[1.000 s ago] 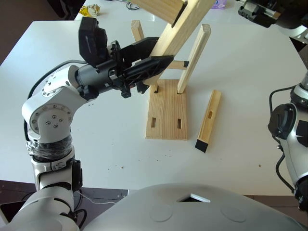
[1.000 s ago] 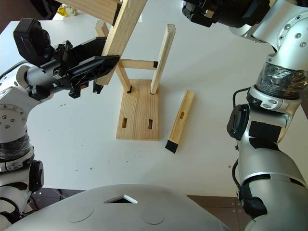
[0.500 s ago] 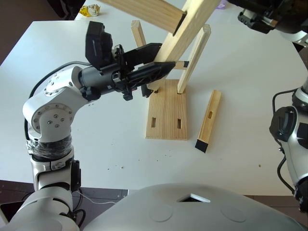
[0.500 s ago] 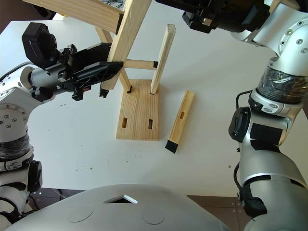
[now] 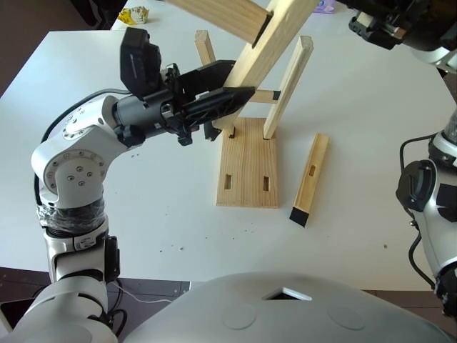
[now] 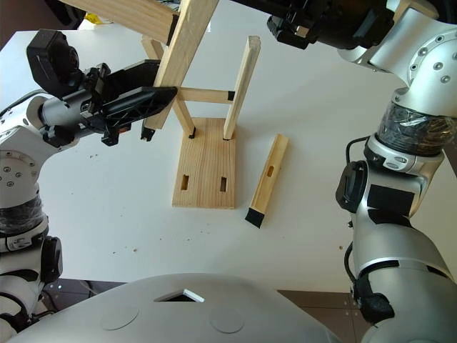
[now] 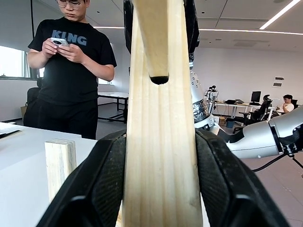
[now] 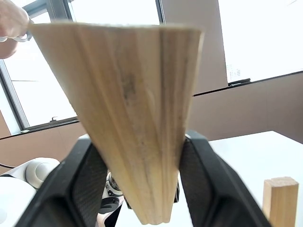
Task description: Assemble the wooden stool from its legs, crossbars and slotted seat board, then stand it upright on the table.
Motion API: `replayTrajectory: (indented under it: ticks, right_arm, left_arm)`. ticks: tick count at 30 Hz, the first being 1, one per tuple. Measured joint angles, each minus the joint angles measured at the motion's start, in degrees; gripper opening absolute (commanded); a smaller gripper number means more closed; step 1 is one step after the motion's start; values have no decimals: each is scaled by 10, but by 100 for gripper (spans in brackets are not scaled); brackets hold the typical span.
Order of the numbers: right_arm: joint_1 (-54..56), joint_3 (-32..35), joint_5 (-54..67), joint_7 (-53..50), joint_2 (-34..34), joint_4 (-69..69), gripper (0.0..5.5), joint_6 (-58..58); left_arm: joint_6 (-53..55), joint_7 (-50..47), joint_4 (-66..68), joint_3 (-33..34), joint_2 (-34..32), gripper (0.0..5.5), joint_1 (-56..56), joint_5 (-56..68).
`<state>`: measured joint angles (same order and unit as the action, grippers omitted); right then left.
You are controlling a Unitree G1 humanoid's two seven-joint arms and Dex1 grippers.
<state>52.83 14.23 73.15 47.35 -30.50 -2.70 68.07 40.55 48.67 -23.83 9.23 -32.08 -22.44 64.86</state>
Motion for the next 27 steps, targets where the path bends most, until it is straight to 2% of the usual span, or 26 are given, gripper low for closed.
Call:
replayTrajectory:
  ticks: [4, 8, 10, 13, 16, 19, 22, 27]
  right_arm:
    - [-17, 0, 0, 0, -7, -12, 209, -4]
    - [-36, 6, -9, 6, -16, -34, 206, -22]
    - [-54, -3, -51, 22, -28, -41, 206, -59]
    - [-113, -20, -125, 45, -52, -52, 206, -115]
    - [-169, -26, -153, 51, -60, -70, 206, -134]
    - [-235, -29, -172, 60, -70, -123, 206, -152]
    - [-285, -32, -180, 59, -75, -170, 206, -165]
    - [-348, -37, -195, 65, -84, -223, 206, -187]
  left_arm:
    - [1, 0, 13, 4, -2, 356, -7, 1]
    - [-2, 0, 22, 12, -9, 359, -6, -11]
    - [-11, 4, 23, 26, -14, 359, 9, -17]
    - [-34, 14, 19, 37, -36, 359, 90, -72]
    - [-45, -1, 8, 52, -30, 359, 199, -102]
    - [-77, -69, -2, 94, 21, 359, 285, -126]
    - [-113, -169, -3, 144, 80, 359, 294, -125]
    - [-172, -318, -22, 184, 193, 359, 285, -106]
